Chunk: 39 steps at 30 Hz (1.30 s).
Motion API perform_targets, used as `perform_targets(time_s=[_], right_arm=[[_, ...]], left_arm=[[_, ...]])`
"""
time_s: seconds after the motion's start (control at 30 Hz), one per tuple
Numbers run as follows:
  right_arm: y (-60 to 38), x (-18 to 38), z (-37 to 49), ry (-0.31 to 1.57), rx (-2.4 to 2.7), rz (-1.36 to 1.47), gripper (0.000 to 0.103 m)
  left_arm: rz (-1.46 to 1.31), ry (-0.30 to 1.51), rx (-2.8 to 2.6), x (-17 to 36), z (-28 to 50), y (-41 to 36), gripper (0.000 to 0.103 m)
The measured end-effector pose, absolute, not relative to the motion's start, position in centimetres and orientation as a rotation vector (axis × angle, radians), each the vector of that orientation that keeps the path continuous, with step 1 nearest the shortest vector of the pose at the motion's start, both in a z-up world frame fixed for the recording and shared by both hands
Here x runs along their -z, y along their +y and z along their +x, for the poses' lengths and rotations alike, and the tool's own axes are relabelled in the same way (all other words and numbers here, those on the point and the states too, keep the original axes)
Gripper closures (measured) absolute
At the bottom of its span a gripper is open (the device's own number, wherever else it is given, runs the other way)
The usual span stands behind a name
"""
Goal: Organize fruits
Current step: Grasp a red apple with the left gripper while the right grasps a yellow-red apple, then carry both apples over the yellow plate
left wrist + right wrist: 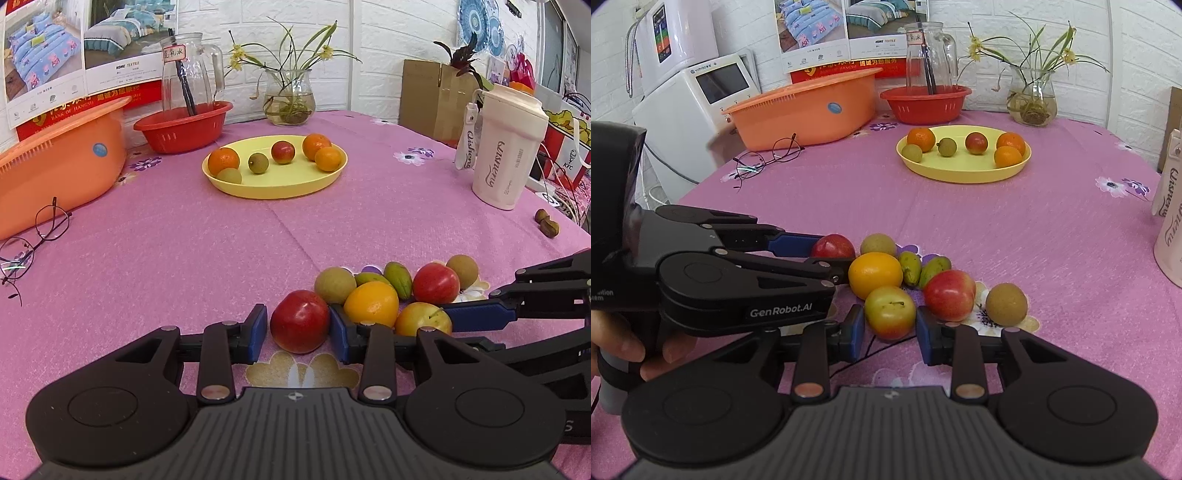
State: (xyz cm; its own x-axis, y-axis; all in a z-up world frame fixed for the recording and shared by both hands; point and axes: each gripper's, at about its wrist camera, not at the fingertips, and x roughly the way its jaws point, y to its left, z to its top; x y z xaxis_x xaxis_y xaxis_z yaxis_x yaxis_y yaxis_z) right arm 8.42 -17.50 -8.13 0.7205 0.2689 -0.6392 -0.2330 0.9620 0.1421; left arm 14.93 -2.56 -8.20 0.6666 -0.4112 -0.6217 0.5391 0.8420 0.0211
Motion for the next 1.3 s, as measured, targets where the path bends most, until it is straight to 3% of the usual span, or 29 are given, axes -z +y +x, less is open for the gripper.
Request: perform_targets(time_s=[0.53,1.3], right_arm=[[-18.7,5.3,6.9,0.617,-0.283,0.047,0.027],[-22.6,1.3,11.3,0.532,-0.186,0.149,0.027]], left_arm=[[0.183,0.59,0.531,5.9,13.8,-1.8,0.072],[0.16,0.498,0.504,1.5,16.5,-3.8,0.072]])
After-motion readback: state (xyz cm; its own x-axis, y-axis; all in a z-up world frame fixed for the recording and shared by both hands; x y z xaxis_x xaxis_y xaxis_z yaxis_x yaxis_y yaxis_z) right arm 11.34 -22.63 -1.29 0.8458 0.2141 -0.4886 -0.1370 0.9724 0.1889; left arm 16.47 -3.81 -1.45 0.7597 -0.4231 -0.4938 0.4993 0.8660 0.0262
